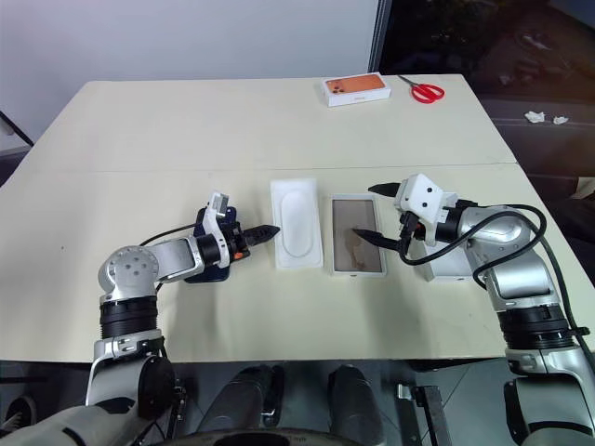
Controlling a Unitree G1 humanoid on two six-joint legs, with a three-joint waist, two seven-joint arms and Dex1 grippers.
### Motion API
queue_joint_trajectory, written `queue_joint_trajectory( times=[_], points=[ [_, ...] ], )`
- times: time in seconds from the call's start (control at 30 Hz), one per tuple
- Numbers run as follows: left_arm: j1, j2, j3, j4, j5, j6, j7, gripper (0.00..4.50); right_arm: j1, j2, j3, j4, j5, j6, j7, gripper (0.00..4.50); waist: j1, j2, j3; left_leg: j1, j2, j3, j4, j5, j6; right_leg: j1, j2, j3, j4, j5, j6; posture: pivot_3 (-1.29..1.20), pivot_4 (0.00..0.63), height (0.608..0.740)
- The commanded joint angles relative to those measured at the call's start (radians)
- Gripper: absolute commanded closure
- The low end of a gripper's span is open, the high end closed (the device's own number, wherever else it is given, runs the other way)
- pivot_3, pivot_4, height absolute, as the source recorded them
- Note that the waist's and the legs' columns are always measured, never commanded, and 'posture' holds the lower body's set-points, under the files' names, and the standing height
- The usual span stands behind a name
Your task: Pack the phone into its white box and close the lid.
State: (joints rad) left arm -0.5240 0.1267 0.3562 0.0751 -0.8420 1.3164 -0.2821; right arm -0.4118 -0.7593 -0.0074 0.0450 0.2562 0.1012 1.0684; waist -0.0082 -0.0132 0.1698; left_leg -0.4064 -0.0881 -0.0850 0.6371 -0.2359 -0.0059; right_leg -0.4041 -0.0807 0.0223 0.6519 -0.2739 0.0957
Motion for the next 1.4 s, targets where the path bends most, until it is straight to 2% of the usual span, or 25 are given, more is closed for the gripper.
queue_joint_trajectory(
  times=[0.03,0.3,0.37,0.43,0.53,0.67,0.73,0.77,1.27,1.37,1.4],
  points=[
    [0.007,-0.001,0.048,-0.002,-0.026,0.012,0.027,4.48,0.034,-0.025,-0.002,-0.049,0.029,0.026,0.047,0.00,0.000,0.000,0.000,0.000,0.000,0.000,0.000,0.000,0.000,0.000,0.000,0.000,0.000,0.000,0.000,0.00,0.150,0.740],
    [-0.017,0.037,0.113,-0.023,-0.083,0.047,0.052,4.48,0.156,-0.093,0.031,-0.223,0.116,0.174,0.180,0.00,-0.002,-0.001,0.000,0.000,0.000,0.000,0.000,-0.001,0.002,-0.001,0.000,0.000,0.000,0.000,0.000,0.00,0.150,0.740],
    [-0.038,0.043,0.147,-0.028,-0.109,0.060,0.065,4.48,0.174,-0.095,0.080,-0.205,0.021,0.087,0.163,0.00,-0.002,-0.002,0.000,-0.001,0.000,-0.001,0.000,-0.001,0.001,-0.001,0.000,0.000,0.000,0.000,0.000,0.00,0.150,0.740],
    [-0.051,0.049,0.167,-0.037,-0.128,0.075,0.078,4.48,0.164,-0.079,0.103,-0.175,-0.010,0.074,0.146,0.00,-0.001,-0.002,0.000,-0.001,0.000,-0.001,0.000,-0.001,0.001,-0.001,0.000,0.000,0.000,0.000,0.000,0.00,0.150,0.740],
    [-0.054,0.063,0.167,-0.047,-0.129,0.079,0.083,4.50,0.155,-0.074,0.142,-0.143,-0.066,0.020,0.141,0.80,0.001,-0.002,0.000,-0.001,0.000,0.000,0.001,0.000,0.000,-0.001,0.000,0.000,0.000,0.000,0.000,0.00,0.150,0.740],
    [-0.064,0.079,0.182,-0.050,-0.146,0.082,0.094,4.50,0.129,-0.051,0.194,-0.095,-0.135,-0.035,0.121,2.87,0.000,-0.002,0.000,-0.001,0.000,0.000,0.001,0.001,-0.003,-0.001,0.000,0.000,0.000,0.000,0.000,0.00,0.150,0.740],
    [-0.072,0.085,0.190,-0.051,-0.149,0.076,0.106,4.50,0.109,-0.034,0.196,-0.079,-0.128,-0.028,0.123,4.02,-0.001,-0.002,0.000,-0.001,0.000,0.000,0.001,0.002,-0.003,-0.001,0.000,0.000,0.000,0.000,0.000,0.00,0.150,0.740],
    [-0.076,0.085,0.195,-0.054,-0.158,0.075,0.108,4.50,0.099,-0.025,0.197,-0.076,-0.124,-0.026,0.123,4.44,-0.001,-0.002,0.000,-0.001,0.000,0.000,0.001,0.002,-0.003,-0.001,0.000,0.000,0.000,0.000,0.000,0.00,0.150,0.740],
    [-0.159,0.052,0.263,-0.027,-0.326,0.087,0.229,4.50,-0.066,0.220,0.336,-0.045,-0.195,-0.020,0.045,4.44,-0.003,-0.002,0.001,-0.001,0.000,-0.001,0.001,0.002,-0.004,-0.002,0.001,0.000,0.001,0.000,0.000,0.00,0.150,0.740],
    [-0.128,0.031,0.237,-0.045,-0.339,0.094,0.250,4.50,-0.094,0.252,0.317,-0.045,-0.189,-0.007,0.010,3.52,-0.001,-0.002,0.001,-0.001,0.000,0.000,0.001,0.002,-0.004,-0.002,0.000,0.000,0.001,0.000,0.000,0.00,0.150,0.740],
    [-0.121,0.023,0.233,-0.045,-0.347,0.098,0.262,4.50,-0.098,0.255,0.310,-0.049,-0.185,-0.002,0.003,3.07,-0.001,-0.002,0.001,-0.001,0.000,-0.001,0.001,0.002,-0.004,-0.002,0.000,0.000,0.001,0.000,0.000,0.00,0.150,0.740]
  ],
)
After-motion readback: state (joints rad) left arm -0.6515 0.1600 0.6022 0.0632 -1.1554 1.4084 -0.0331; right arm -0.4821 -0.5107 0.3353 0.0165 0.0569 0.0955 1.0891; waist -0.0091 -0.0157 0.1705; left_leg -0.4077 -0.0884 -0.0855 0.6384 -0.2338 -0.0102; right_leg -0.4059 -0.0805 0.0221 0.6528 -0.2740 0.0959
